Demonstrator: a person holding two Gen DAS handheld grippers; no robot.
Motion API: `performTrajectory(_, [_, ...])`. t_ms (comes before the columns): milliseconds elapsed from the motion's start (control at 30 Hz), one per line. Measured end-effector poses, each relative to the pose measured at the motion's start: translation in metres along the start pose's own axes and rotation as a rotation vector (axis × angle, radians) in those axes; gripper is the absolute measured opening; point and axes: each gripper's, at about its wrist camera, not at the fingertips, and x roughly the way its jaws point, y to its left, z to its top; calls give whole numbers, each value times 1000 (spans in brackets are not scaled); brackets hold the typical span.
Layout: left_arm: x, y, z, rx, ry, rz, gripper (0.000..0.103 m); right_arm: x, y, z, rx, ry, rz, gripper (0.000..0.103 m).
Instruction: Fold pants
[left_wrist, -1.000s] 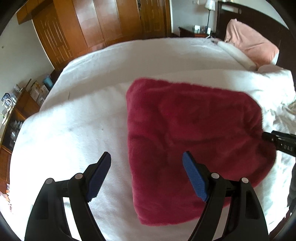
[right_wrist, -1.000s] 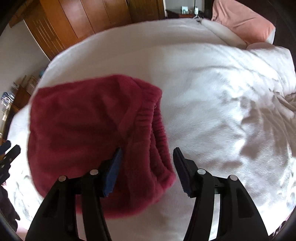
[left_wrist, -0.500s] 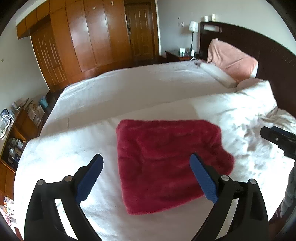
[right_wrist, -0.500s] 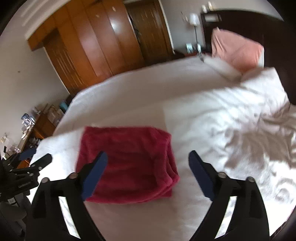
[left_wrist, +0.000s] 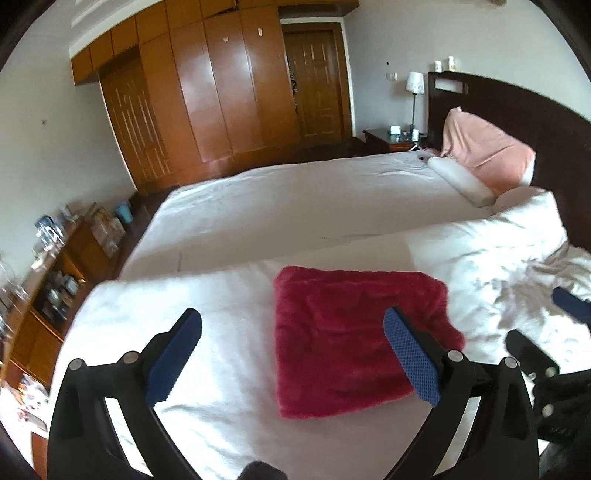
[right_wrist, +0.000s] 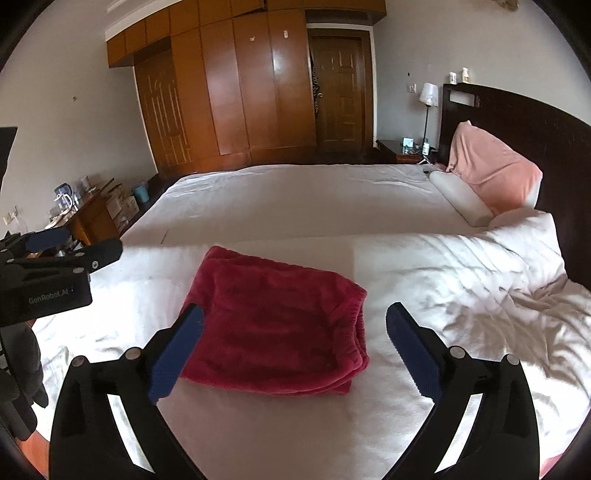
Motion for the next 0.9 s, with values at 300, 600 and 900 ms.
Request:
performTrajectory(300, [1, 6, -10, -25, 42, -23, 98, -3, 21, -1, -54, -4, -2, 100])
performTrajectory(600, [9, -1, -15, 16, 74, -8, 98, -1, 28, -3, -71, 4, -9, 100])
performTrajectory(900, [19, -3, -17, 19, 90, -14, 98, 6, 29, -6, -72, 18, -16, 100])
